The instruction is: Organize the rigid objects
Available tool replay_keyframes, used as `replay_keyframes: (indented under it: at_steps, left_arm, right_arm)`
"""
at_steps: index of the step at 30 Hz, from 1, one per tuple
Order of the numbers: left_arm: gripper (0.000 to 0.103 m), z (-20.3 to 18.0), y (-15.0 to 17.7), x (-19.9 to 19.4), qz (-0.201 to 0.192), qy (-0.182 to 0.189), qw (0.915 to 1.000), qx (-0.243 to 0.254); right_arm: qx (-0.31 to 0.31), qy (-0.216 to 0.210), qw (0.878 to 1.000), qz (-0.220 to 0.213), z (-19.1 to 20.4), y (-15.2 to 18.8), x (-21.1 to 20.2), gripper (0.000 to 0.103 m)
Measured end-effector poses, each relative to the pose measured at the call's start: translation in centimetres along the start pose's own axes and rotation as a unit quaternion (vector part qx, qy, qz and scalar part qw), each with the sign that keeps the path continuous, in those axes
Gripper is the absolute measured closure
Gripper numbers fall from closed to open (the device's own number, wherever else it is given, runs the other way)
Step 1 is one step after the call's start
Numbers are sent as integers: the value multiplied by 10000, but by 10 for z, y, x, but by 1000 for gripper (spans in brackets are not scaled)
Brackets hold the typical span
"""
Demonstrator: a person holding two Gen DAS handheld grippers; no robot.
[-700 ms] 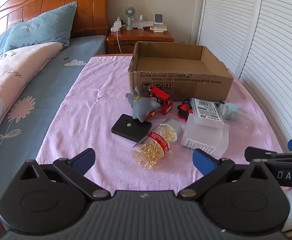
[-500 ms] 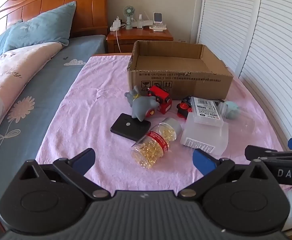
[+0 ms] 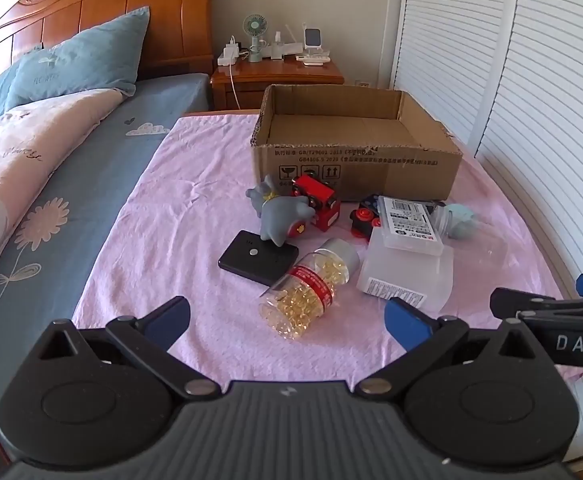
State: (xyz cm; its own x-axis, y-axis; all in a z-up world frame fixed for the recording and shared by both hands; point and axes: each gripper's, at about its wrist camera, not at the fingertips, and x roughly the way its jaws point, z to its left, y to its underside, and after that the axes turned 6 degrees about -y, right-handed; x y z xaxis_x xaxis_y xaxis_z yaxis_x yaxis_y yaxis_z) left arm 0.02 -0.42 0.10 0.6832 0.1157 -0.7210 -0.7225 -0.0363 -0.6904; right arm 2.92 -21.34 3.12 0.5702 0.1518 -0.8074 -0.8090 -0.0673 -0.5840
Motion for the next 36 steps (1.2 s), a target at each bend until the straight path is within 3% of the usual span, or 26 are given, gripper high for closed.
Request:
replay_keyframes:
  at_steps: [36]
  left_arm:
    - [1,-1,0,-3,-59,-50,10000,39]
  right_arm:
    - [5,-10,10000,-69,0,-1,-5,0]
